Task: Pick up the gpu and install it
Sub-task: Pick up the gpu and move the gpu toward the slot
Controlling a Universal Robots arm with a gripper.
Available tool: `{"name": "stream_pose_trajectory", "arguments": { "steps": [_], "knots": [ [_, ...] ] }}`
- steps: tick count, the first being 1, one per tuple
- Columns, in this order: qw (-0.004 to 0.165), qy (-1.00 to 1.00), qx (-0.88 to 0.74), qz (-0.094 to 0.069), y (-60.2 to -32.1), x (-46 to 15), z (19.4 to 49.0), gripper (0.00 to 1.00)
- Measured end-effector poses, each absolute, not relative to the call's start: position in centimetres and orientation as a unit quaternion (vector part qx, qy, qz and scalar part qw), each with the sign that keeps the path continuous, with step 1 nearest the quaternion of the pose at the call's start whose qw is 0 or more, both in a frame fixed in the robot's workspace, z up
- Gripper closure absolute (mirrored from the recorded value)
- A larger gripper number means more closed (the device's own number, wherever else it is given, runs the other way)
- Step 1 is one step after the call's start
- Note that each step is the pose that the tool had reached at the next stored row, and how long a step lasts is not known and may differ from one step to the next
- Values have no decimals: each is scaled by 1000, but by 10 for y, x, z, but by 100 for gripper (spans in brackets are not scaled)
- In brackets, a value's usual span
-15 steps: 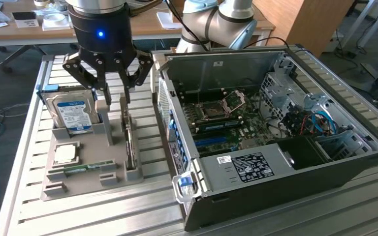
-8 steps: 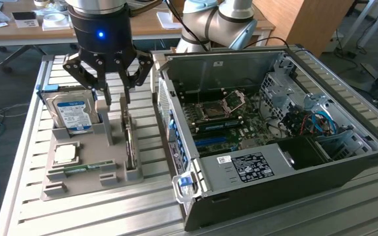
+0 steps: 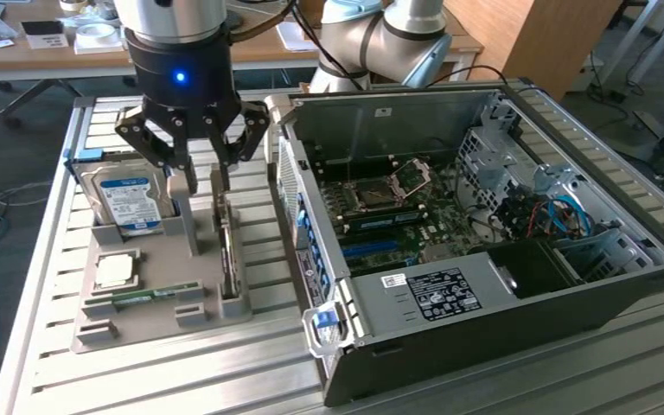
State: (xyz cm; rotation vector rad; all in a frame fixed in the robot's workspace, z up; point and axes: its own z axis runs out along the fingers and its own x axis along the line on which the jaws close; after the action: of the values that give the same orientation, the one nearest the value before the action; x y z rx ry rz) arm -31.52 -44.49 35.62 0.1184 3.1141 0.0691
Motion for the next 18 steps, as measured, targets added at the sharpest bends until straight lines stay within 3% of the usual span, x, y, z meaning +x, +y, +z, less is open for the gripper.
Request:
{"name": "stream_pose_trajectory", "arguments": {
  "steps": [18],
  "knots": [
    [12,999,38,22,-445,-315,342,58]
  ]
}}
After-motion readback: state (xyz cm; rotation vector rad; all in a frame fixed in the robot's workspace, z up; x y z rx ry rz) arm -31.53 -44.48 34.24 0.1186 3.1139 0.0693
